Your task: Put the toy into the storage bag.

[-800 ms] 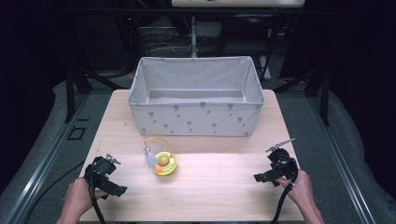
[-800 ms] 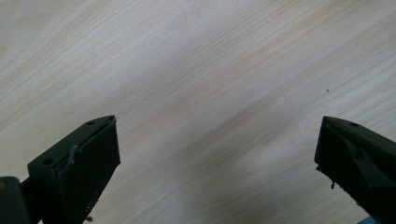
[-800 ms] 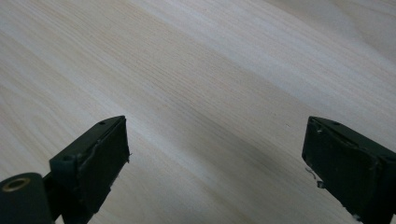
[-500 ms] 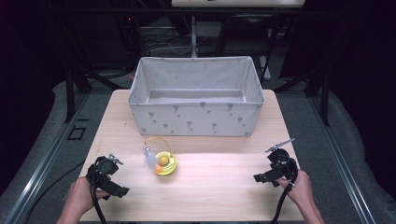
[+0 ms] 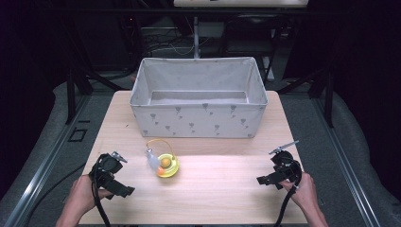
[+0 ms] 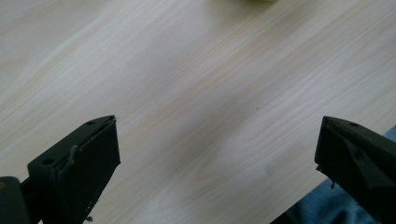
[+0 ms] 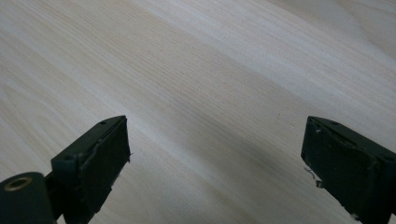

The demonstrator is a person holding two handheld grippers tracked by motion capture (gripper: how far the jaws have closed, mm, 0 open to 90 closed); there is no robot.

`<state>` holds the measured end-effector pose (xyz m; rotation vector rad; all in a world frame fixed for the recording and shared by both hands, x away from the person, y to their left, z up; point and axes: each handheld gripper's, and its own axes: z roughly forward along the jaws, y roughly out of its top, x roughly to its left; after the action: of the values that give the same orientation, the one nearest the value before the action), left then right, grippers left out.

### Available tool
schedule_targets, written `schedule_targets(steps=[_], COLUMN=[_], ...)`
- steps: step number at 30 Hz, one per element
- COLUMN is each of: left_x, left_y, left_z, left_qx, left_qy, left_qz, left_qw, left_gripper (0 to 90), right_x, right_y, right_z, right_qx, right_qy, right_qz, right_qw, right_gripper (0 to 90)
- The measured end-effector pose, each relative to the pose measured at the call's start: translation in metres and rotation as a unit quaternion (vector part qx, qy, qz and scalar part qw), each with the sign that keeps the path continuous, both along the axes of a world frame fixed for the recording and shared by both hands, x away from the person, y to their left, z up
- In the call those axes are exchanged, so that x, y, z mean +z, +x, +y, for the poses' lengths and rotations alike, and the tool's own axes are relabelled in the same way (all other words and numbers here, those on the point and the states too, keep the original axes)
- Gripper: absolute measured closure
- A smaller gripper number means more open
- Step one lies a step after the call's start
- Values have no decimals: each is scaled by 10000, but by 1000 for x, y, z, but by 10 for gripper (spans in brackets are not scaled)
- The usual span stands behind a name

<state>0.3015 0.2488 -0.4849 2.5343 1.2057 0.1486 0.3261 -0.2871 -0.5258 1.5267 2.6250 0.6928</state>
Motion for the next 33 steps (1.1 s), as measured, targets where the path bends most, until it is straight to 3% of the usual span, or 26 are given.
schedule_targets(steps=[9,12,23,33], left_x=[26,32,60,91], left_y=[-3,-1,13,30], left_z=[-12,-17,-33,-60], left_qx=[-233,-339,-736,-1124], left_qy=[-316,-357,-323,-94], left_qz=[-128,-145,-208,-309], left_qw=[9991,9987,9966,9931], left_gripper=[1,1,1,1], right_x=[-2,0,0,0], right_y=[-1,-1,-1,-1], right_z=[2,0,0,0], right_qx=[-100,2,-10,0], right_qy=[48,-39,-35,-26], right_qz=[-88,-32,-46,-43], right_qw=[9999,10000,10000,10000], right_gripper=[74,74,77,78])
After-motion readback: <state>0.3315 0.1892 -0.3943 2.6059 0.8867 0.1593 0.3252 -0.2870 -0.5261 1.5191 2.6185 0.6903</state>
